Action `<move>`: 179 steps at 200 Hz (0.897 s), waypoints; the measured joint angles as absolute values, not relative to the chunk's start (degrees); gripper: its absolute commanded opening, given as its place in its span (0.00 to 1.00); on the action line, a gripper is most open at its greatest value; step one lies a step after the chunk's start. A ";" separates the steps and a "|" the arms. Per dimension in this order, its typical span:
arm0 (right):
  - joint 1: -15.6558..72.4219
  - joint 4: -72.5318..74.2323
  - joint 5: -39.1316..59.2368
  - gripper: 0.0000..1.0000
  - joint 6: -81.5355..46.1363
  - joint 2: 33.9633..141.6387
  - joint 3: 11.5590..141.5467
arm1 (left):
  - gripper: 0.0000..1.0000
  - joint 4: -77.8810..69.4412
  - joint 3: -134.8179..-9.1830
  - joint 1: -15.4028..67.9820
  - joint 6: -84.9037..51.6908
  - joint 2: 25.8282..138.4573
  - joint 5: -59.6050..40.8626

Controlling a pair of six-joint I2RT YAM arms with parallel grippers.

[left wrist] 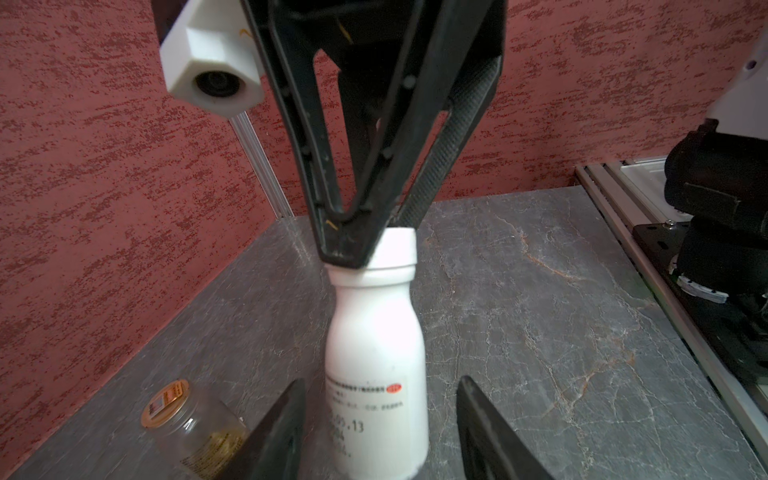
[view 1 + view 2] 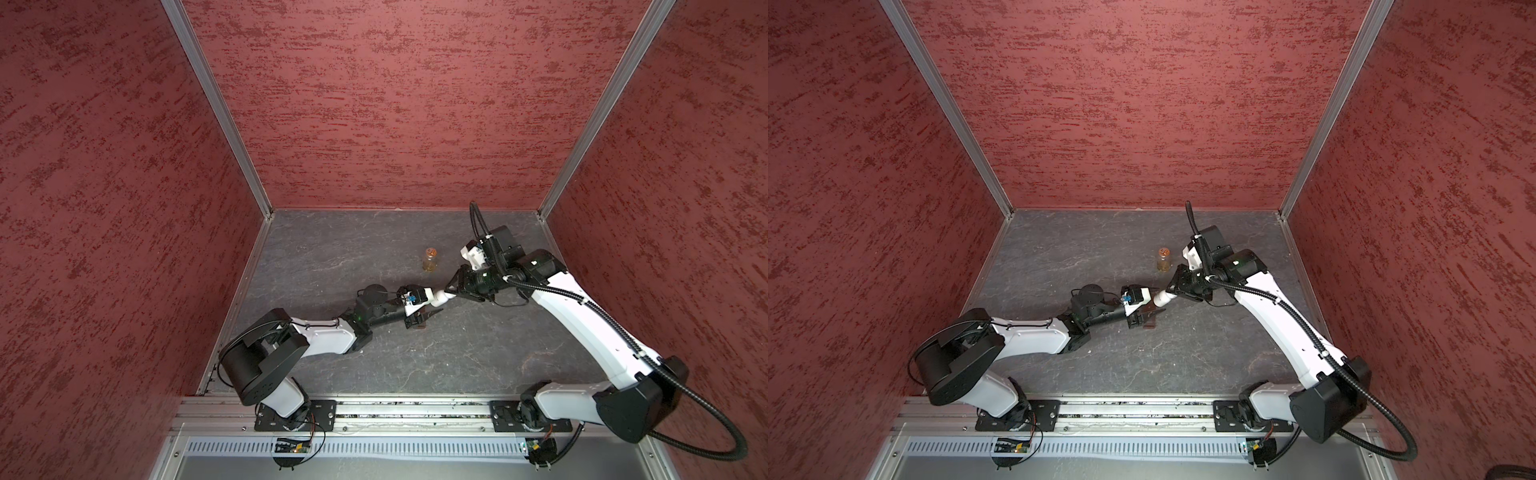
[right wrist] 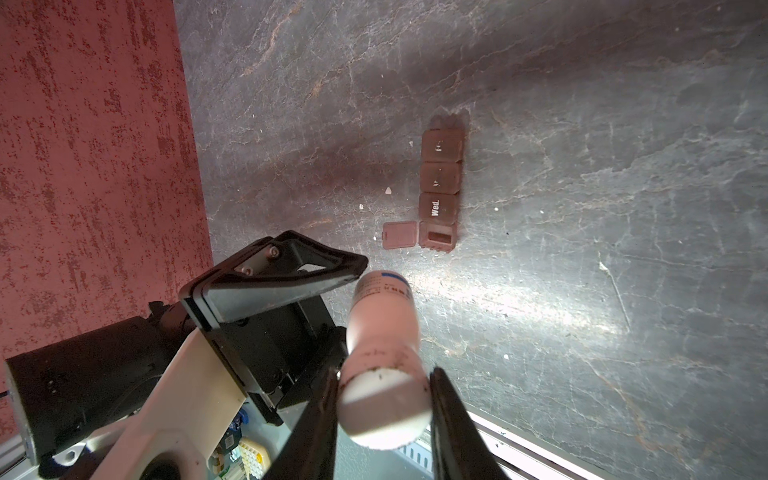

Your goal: Sort the pills into containers

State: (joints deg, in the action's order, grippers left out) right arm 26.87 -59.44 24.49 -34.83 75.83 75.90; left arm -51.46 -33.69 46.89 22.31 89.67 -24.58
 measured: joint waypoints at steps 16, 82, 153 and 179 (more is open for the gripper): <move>26.87 -59.42 24.58 0.23 -34.61 75.88 75.90 | 0.54 -51.44 -33.89 46.81 22.33 90.11 -24.91; 26.87 -59.42 25.23 0.22 -34.02 75.88 75.90 | 0.50 -51.40 -34.48 46.54 22.28 91.72 -25.56; 26.87 -58.96 25.56 0.22 -33.98 75.88 75.90 | 0.34 -51.40 -34.50 45.91 21.06 91.72 -26.13; 26.87 -58.17 25.93 0.22 -33.80 75.88 75.48 | 0.23 -51.29 -34.50 45.52 20.56 91.72 -26.65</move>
State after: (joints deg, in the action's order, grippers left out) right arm 26.87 -58.17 25.93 -33.80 75.88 75.48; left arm -51.29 -34.50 45.52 20.56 91.72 -26.65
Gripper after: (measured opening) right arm 0.342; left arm 0.367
